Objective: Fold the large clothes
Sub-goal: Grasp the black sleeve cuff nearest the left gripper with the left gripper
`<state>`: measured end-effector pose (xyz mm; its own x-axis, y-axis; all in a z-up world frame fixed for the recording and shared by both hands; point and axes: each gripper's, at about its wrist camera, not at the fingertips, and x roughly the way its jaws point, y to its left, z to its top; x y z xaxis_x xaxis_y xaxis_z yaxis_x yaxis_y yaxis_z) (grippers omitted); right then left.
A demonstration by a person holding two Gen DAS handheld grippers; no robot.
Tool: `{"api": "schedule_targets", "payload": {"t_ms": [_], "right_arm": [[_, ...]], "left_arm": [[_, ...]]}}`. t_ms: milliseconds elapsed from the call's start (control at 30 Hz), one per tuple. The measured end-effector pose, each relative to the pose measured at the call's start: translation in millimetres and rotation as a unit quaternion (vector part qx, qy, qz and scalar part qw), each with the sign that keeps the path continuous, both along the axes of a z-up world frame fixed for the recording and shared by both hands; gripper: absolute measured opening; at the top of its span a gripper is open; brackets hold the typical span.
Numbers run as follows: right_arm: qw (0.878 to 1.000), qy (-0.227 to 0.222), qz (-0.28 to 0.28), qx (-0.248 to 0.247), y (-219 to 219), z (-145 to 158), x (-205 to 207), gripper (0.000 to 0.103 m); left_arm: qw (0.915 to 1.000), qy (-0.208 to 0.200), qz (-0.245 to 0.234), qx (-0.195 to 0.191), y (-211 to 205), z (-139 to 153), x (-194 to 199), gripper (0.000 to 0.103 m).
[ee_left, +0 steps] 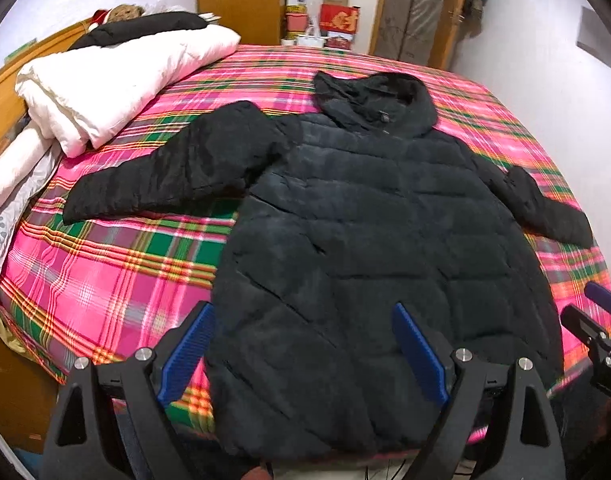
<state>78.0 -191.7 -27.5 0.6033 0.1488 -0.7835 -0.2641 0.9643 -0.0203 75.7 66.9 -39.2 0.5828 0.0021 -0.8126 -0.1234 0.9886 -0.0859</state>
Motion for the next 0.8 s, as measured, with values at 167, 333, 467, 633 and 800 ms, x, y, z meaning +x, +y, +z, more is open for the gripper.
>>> {"api": "schedule_targets", "payload": {"t_ms": [167, 333, 467, 633, 800], "right_arm": [[1.000, 0.000, 0.009, -0.009, 14.8, -5.0, 32.9, 0.080], [1.000, -0.001, 0.020, -0.019, 31.8, -12.9, 65.2, 0.080], [0.999, -0.004, 0.024, -0.028, 43.7, -21.2, 87.8, 0.080], [0.999, 0.014, 0.025, -0.023, 51.2, -37.1, 112.0, 0.080], [0.999, 0.035, 0.023, -0.005, 49.7, -52.8, 131.0, 0.080]], "left_arm": [[0.9991, -0.002, 0.034, -0.025, 45.1, -4.3, 34.0, 0.091], [0.9975, -0.006, 0.064, -0.027, 90.9, -10.2, 68.2, 0.084], [0.9936, 0.008, 0.107, -0.033, 134.3, -25.2, 95.5, 0.070], [0.9866, 0.018, 0.153, -0.053, 187.5, -54.0, 114.0, 0.069], [0.9751, 0.030, 0.198, -0.096, 236.5, -90.6, 118.6, 0.069]]}}
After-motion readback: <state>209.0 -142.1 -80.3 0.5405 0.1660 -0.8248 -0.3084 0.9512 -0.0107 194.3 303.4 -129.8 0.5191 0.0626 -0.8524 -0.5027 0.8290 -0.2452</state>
